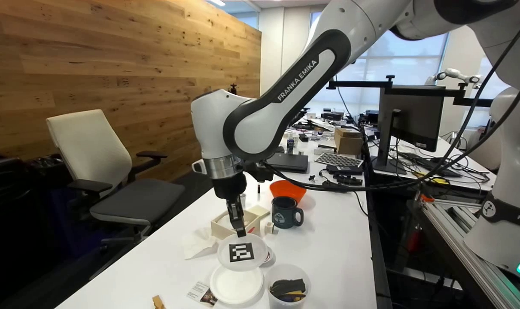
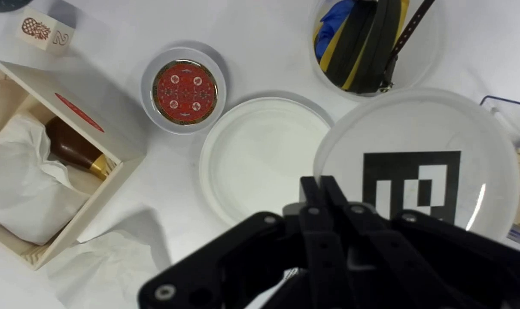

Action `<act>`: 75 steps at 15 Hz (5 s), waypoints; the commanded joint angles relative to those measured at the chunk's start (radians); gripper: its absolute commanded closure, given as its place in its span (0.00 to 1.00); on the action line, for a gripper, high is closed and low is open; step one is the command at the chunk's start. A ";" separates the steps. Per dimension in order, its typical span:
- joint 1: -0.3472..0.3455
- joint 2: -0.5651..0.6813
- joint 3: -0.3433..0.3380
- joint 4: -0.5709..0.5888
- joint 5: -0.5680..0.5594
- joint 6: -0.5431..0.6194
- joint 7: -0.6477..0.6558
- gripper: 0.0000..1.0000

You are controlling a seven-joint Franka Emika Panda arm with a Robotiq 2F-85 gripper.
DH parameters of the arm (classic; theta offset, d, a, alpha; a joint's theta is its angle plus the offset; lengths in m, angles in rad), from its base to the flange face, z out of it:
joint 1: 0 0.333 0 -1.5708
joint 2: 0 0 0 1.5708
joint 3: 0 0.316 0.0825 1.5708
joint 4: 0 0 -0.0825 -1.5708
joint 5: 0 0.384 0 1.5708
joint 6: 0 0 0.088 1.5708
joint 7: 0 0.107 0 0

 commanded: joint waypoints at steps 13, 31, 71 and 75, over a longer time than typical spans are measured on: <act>-0.028 -0.020 0.007 -0.227 0.026 0.169 0.151 0.99; 0.023 -0.177 -0.056 -0.659 -0.017 0.657 0.200 0.99; 0.015 -0.141 -0.045 -0.578 -0.031 0.553 0.149 0.99; 0.014 -0.140 -0.046 -0.576 -0.031 0.550 0.149 0.99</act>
